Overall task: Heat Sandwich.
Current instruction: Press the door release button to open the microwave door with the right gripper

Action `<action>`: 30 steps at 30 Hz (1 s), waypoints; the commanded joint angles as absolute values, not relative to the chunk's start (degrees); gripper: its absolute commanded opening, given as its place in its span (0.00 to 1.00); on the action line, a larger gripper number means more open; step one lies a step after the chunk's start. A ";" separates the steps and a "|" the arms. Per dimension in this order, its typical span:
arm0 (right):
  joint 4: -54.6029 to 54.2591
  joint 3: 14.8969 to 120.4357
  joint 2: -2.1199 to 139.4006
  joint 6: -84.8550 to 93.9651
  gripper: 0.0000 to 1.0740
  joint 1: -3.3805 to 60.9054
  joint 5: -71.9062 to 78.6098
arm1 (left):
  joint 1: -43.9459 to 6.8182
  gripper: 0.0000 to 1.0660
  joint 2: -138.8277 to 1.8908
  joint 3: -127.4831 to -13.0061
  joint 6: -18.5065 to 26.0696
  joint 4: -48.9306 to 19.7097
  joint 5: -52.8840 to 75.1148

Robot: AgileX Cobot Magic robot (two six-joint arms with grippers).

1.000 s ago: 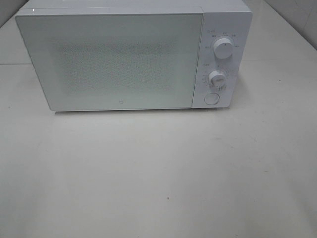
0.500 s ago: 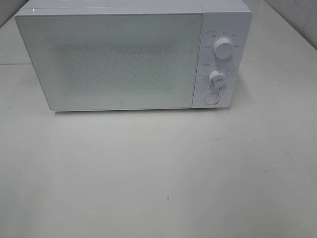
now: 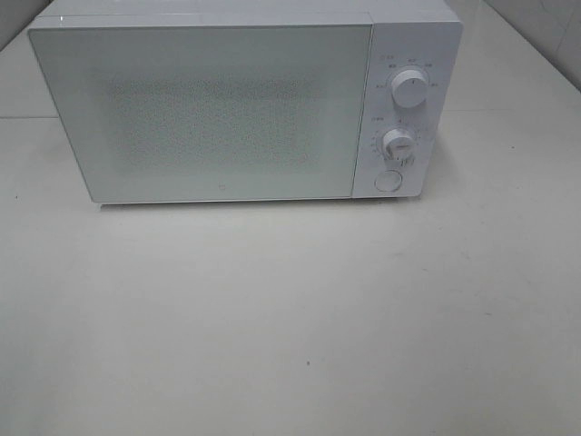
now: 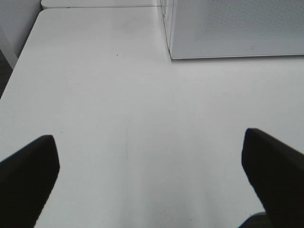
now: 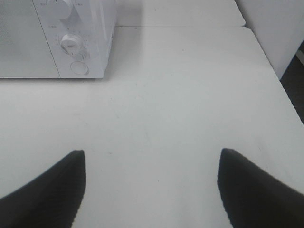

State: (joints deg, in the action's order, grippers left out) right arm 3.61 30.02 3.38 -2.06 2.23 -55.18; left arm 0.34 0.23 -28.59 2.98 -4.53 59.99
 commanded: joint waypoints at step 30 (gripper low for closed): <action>4.70 30.14 -1.09 -2.23 0.67 0.86 -57.18 | 0.57 0.94 0.92 -28.25 2.75 -4.87 59.36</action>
State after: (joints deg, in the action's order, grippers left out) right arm 4.24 29.45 -0.17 -2.06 1.20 -58.50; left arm 0.34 0.23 -28.59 2.98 -4.53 59.99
